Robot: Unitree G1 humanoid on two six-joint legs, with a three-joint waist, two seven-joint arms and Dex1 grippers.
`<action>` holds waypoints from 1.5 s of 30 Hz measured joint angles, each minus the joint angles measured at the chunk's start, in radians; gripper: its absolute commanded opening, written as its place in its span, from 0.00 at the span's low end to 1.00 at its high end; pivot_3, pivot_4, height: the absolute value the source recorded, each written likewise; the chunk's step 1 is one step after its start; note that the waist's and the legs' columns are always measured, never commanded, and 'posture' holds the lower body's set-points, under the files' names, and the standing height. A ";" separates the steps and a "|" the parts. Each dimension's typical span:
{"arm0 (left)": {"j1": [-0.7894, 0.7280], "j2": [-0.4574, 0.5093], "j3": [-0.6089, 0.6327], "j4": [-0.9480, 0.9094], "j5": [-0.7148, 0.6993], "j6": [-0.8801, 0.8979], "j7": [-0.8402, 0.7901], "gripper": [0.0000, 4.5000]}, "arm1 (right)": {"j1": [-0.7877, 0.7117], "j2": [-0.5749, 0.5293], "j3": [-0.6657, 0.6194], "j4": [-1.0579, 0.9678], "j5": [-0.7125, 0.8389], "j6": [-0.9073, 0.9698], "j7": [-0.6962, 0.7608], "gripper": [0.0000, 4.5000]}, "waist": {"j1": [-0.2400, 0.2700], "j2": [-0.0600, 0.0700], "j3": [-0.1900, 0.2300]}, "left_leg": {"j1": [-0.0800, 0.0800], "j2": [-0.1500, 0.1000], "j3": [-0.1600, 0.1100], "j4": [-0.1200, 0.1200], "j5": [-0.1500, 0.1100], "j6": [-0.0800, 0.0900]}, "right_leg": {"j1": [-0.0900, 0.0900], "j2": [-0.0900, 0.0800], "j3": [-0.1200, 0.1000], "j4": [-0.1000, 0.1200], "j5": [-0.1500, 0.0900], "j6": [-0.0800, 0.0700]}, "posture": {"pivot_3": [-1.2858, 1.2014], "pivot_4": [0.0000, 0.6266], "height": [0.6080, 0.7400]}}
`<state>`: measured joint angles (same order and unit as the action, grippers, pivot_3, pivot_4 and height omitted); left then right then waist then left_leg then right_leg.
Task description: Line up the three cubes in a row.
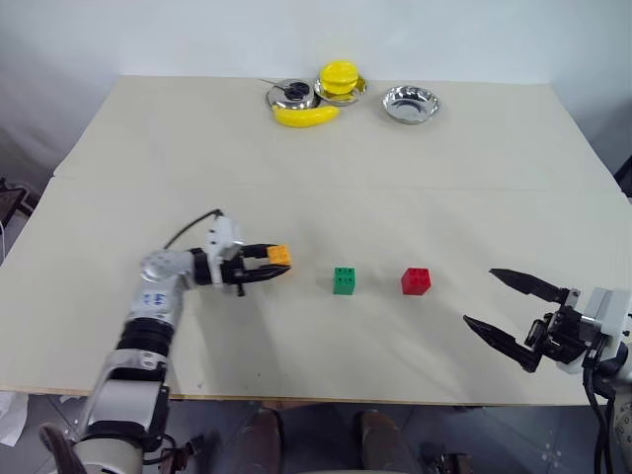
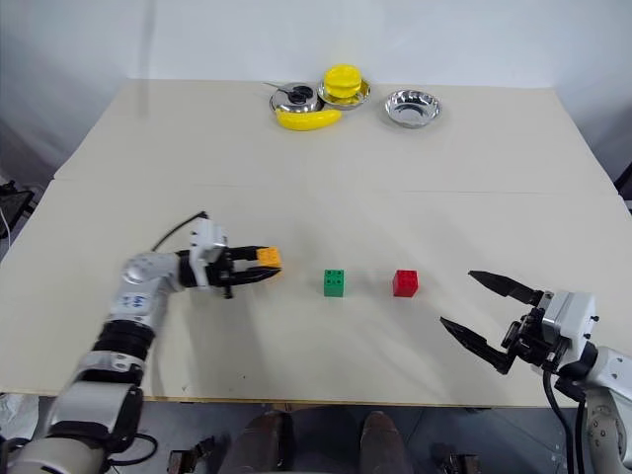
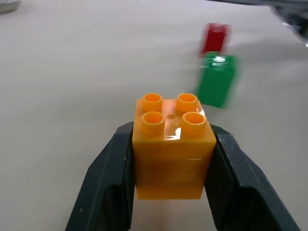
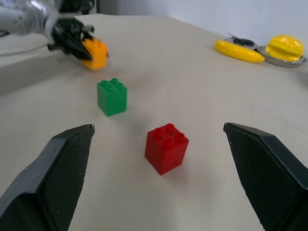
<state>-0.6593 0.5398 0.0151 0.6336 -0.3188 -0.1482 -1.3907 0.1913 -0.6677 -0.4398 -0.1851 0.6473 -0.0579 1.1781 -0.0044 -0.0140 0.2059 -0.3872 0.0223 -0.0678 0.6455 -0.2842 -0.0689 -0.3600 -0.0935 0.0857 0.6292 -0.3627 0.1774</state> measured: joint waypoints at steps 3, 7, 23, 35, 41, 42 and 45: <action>-0.004 0.044 -0.010 0.013 0.007 -0.038 -0.108 0.34 | -0.006 -0.016 0.000 0.000 0.002 0.014 0.018 1.00 | 0.006 0.000 0.000 | 0.000 -0.001 -0.001 0.001 0.000 0.000 | 0.001 0.000 0.000 0.000 0.000 0.000 | 0.52 0.24 1.00; -0.031 0.017 -0.036 0.091 0.034 -0.091 -0.110 0.34 | -0.017 -0.023 0.000 0.000 0.004 0.021 0.038 1.00 | 0.007 0.000 0.000 | 0.000 -0.001 -0.001 0.001 -0.001 0.001 | 0.001 0.000 0.000 0.000 0.000 0.000 | 0.52 0.24 1.00; -0.164 -0.065 -0.066 0.355 0.096 -0.213 -0.110 0.34 | -0.047 -0.023 0.031 0.000 0.003 0.042 0.064 1.00 | 0.002 0.000 0.000 | -0.001 0.000 -0.001 0.001 -0.001 0.001 | 0.000 0.000 0.000 0.001 0.000 0.000 | 0.52 0.24 1.00; -0.188 -0.065 -0.071 0.401 0.128 -0.204 -0.110 1.00 | -0.050 -0.023 0.031 0.000 0.003 0.048 0.071 1.00 | 0.001 0.000 0.000 | -0.001 0.000 -0.001 0.001 -0.001 0.001 | -0.001 0.000 0.000 0.001 0.000 0.000 | 0.52 0.24 1.00; -0.114 0.026 -0.029 0.305 0.104 -0.211 -0.110 1.00 | -0.078 -0.043 0.035 0.029 0.003 0.055 0.094 1.00 | -0.012 0.000 0.000 | -0.001 0.001 0.000 0.000 -0.001 0.001 | -0.002 0.000 0.000 0.001 0.000 0.000 | 0.52 0.24 1.00; -0.063 0.083 -0.006 0.255 0.083 -0.200 -0.111 1.00 | -0.085 -0.058 0.035 0.051 0.002 0.056 0.110 1.00 | -0.021 0.000 0.000 | -0.001 0.001 0.000 -0.001 -0.001 0.001 | -0.002 0.000 0.000 0.001 0.000 0.000 | 0.52 0.24 1.00; 0.030 0.171 0.048 0.152 0.036 -0.157 -0.110 1.00 | -0.092 -0.078 0.022 0.103 0.001 0.056 0.142 1.00 | -0.023 0.000 0.000 | -0.001 0.001 0.000 -0.001 -0.001 0.002 | -0.002 0.000 0.000 0.002 0.000 -0.001 | 0.52 0.24 1.00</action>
<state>-0.6291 0.7112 0.0628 0.7854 -0.2824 -0.3050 -1.5011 0.0998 -0.7456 -0.4173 -0.0824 0.6485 -0.0022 1.3198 -0.0277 -0.0140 0.2060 -0.3879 0.0235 -0.0683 0.6445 -0.2850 -0.0673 -0.3618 -0.0933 0.0856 0.6308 -0.3630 0.1768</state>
